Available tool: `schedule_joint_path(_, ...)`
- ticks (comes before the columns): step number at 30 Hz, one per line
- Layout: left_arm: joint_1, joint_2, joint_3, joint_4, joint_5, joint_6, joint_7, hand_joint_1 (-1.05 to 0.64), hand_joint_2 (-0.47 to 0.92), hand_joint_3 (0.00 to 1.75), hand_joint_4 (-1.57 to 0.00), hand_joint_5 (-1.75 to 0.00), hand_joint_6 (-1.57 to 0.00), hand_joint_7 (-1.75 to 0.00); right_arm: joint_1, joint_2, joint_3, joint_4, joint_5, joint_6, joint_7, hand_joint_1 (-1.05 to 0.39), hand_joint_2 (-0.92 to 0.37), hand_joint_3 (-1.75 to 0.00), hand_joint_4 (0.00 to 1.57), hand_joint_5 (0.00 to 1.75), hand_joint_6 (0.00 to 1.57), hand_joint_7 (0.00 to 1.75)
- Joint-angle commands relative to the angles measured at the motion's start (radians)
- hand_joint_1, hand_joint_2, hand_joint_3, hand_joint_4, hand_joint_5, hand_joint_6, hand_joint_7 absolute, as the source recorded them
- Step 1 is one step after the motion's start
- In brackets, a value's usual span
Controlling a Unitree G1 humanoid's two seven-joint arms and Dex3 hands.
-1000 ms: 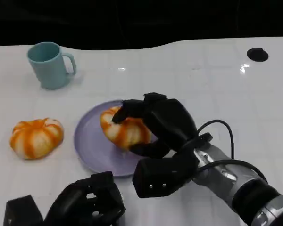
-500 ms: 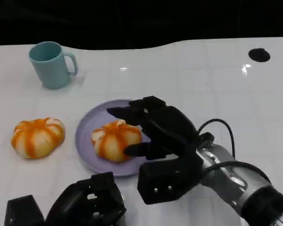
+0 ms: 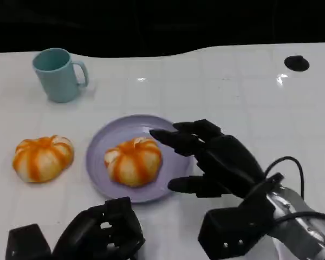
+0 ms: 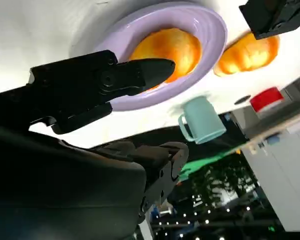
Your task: Grasp the bread from the table and place it into the plate.
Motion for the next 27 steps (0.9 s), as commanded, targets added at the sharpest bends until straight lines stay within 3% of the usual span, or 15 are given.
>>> schedule_joint_path(1, -0.007, 0.005, 0.007, 0.008, -0.007, 0.005, 0.011, -0.53, 0.62, 0.7, -0.79, -1.75, -0.77, -1.4, 0.042, -0.054, -0.045, -0.034, -0.004, -0.08, -0.087, -0.33, -0.89, -0.08, 0.2, 0.6, 0.51, 0.09)
schedule_joint_path(8, -0.015, 0.0, 0.003, 0.02, 0.001, -0.004, 0.012, -0.52, 0.61, 0.71, -0.8, -1.75, -0.78, -1.41, 0.115, -0.103, -0.108, -0.062, 0.03, -0.158, -0.131, -0.21, -0.89, -0.09, 0.51, 0.75, 0.69, 0.14)
schedule_joint_path(13, -0.019, -0.002, 0.002, 0.028, 0.007, -0.013, 0.014, -0.54, 0.61, 0.72, -0.8, -1.75, -0.78, -1.4, 0.181, -0.136, -0.163, -0.087, 0.078, -0.202, -0.117, -0.16, -0.87, -0.16, 0.66, 1.06, 0.87, 0.26)
schedule_joint_path(15, -0.02, -0.002, 0.001, 0.03, 0.009, -0.015, 0.015, -0.54, 0.62, 0.72, -0.8, -1.75, -0.78, -1.4, 0.206, -0.15, -0.182, -0.098, 0.091, -0.22, -0.113, -0.14, -0.8, -0.31, 0.69, 1.2, 0.93, 0.33)
schedule_joint_path(16, -0.021, -0.001, 0.0, 0.03, 0.011, -0.017, 0.017, -0.54, 0.62, 0.72, -0.8, -1.75, -0.77, -1.4, 0.221, -0.162, -0.192, -0.106, 0.089, -0.226, -0.117, -0.14, -0.7, -0.52, 0.69, 1.29, 0.94, 0.39)
schedule_joint_path(18, -0.021, -0.001, -0.001, 0.029, 0.013, -0.019, 0.019, -0.54, 0.62, 0.72, -0.8, -1.75, -0.77, -1.4, 0.244, -0.176, -0.21, -0.12, 0.081, -0.231, -0.123, -0.14, -0.58, -0.76, 0.7, 1.45, 0.91, 0.58)
schedule_joint_path(22, -0.023, 0.001, -0.002, 0.039, 0.012, -0.03, 0.014, -0.54, 0.62, 0.71, -0.79, -1.75, -0.77, -1.4, 0.292, -0.186, -0.24, -0.139, 0.068, -0.243, -0.147, -0.13, -0.57, -0.85, 0.78, 1.49, 0.83, 0.89)
schedule_joint_path(27, -0.022, -0.002, -0.002, 0.057, 0.004, -0.045, 0.006, -0.51, 0.63, 0.71, -0.78, -1.75, -0.77, -1.38, 0.351, -0.191, -0.258, -0.167, 0.082, -0.255, -0.139, -0.16, -0.55, -0.93, 0.84, 1.68, 0.74, 1.2)
